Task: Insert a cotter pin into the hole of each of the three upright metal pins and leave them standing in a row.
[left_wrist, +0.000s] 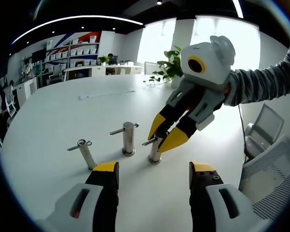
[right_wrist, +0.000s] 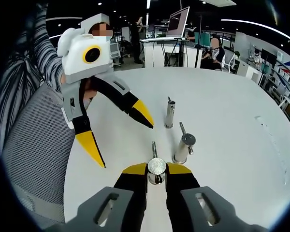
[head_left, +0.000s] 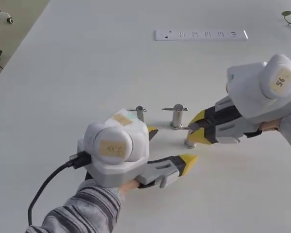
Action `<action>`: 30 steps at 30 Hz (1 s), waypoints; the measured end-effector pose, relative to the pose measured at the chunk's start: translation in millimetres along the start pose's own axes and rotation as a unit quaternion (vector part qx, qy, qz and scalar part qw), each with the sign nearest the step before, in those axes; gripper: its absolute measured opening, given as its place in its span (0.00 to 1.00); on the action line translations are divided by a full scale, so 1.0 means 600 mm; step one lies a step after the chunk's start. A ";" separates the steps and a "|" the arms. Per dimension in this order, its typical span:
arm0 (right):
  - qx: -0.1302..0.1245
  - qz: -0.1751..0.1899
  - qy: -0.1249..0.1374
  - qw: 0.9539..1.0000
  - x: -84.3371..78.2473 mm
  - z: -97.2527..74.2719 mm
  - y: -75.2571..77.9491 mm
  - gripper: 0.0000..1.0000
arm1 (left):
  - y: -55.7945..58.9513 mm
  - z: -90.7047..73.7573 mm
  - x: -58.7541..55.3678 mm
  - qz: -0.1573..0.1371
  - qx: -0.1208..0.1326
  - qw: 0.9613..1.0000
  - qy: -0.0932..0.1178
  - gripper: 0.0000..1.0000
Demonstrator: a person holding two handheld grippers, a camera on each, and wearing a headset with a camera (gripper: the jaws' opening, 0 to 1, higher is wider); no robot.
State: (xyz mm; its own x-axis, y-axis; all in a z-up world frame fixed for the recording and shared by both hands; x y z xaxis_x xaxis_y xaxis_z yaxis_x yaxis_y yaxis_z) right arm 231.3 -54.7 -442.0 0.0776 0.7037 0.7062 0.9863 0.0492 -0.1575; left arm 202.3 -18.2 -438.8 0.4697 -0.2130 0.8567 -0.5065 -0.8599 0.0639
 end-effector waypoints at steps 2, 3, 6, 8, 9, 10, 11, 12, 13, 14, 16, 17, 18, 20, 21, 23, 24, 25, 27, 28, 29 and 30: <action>0.002 0.002 0.005 1.000 0.003 -0.008 0.004 0.08 | -0.003 -0.007 -0.001 0.003 0.000 1.000 0.000 0.59; 0.003 0.001 0.004 1.000 0.003 -0.010 0.005 0.08 | -0.004 -0.010 -0.002 0.006 -0.002 1.000 0.001 0.60; 0.004 -0.006 -0.006 1.000 -0.002 -0.019 0.011 0.08 | -0.009 -0.020 -0.002 0.016 -0.001 1.000 0.005 0.63; 0.004 -0.009 -0.010 1.000 -0.006 -0.024 0.014 0.08 | -0.012 -0.026 0.000 0.017 -0.002 1.000 0.009 0.65; 0.004 -0.009 -0.012 1.000 -0.008 -0.026 0.015 0.08 | -0.013 -0.028 0.001 0.017 -0.002 1.000 0.011 0.66; 0.003 -0.009 -0.015 1.000 -0.011 -0.029 0.017 0.08 | -0.015 -0.031 0.002 0.016 -0.002 1.000 0.013 0.67; 0.002 -0.010 -0.018 1.000 -0.013 -0.031 0.018 0.08 | -0.017 -0.033 0.003 0.015 -0.001 1.000 0.014 0.68; 0.002 -0.011 -0.021 1.000 -0.015 -0.033 0.020 0.08 | -0.019 -0.034 0.004 0.013 0.000 1.000 0.015 0.68; 0.001 -0.013 -0.025 1.000 -0.018 -0.035 0.022 0.08 | -0.021 -0.035 0.003 0.009 -0.001 1.000 0.013 0.69; 0.001 -0.013 -0.027 1.000 -0.020 -0.037 0.024 0.08 | -0.023 -0.036 0.002 0.008 -0.001 1.000 0.012 0.69; 0.000 -0.015 -0.033 0.999 -0.024 -0.042 0.029 0.08 | -0.028 -0.038 0.002 0.009 0.000 1.000 0.009 0.70; -0.001 -0.016 -0.035 0.999 -0.025 -0.044 0.031 0.08 | -0.029 -0.039 0.003 0.007 0.000 1.000 0.010 0.71; -0.002 -0.015 -0.036 0.999 -0.026 -0.047 0.034 0.08 | -0.032 -0.041 0.006 0.004 0.001 1.000 0.013 0.72; -0.004 -0.015 -0.038 0.999 -0.029 -0.051 0.039 0.08 | -0.035 -0.044 0.009 0.001 0.002 1.000 0.016 0.74; -0.006 -0.014 -0.039 0.999 -0.029 -0.052 0.042 0.08 | -0.037 -0.044 0.010 0.000 0.004 1.000 0.017 0.74; -0.008 -0.014 -0.041 0.999 -0.032 -0.054 0.046 0.08 | -0.042 -0.046 0.013 -0.009 0.006 1.000 0.022 0.75; -0.008 -0.014 -0.041 0.999 -0.033 -0.055 0.048 0.08 | -0.043 -0.047 0.013 -0.012 0.007 1.000 0.022 0.76; -0.008 -0.014 -0.042 0.999 -0.034 -0.056 0.050 0.08 | -0.045 -0.047 0.012 -0.011 0.007 1.000 0.021 0.78; -0.007 -0.012 -0.042 0.999 -0.035 -0.056 0.053 0.08 | -0.049 -0.048 0.010 -0.004 0.011 1.000 0.018 0.80; -0.007 -0.010 -0.042 0.999 -0.036 -0.056 0.055 0.08 | -0.052 -0.049 0.008 -0.004 0.013 1.000 0.016 0.80; -0.007 -0.011 -0.043 0.999 -0.037 -0.056 0.055 0.08 | -0.054 -0.050 0.008 -0.005 0.013 1.000 0.016 0.80; -0.008 -0.012 -0.044 0.999 -0.040 -0.057 0.061 0.08 | -0.056 -0.052 0.008 -0.007 0.014 1.000 0.016 0.81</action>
State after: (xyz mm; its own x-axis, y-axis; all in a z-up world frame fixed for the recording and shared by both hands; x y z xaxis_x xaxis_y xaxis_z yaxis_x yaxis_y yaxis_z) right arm 270.2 -94.1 -441.3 0.0412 0.7623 0.6459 0.9900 0.0563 -0.1297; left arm 199.3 24.1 -420.9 0.4534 -0.1859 0.8717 -0.4798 -0.8751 0.0630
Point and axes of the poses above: the centre of the closed fingertips' face, and the gripper's own axes: z roughly forward along the fingers, y roughly to its right, x roughly out of its top, the point moved 1 cm from there along -z, roughly backward along the fingers, and after that the axes turned 13 degrees about x, right-handed, at the moved point
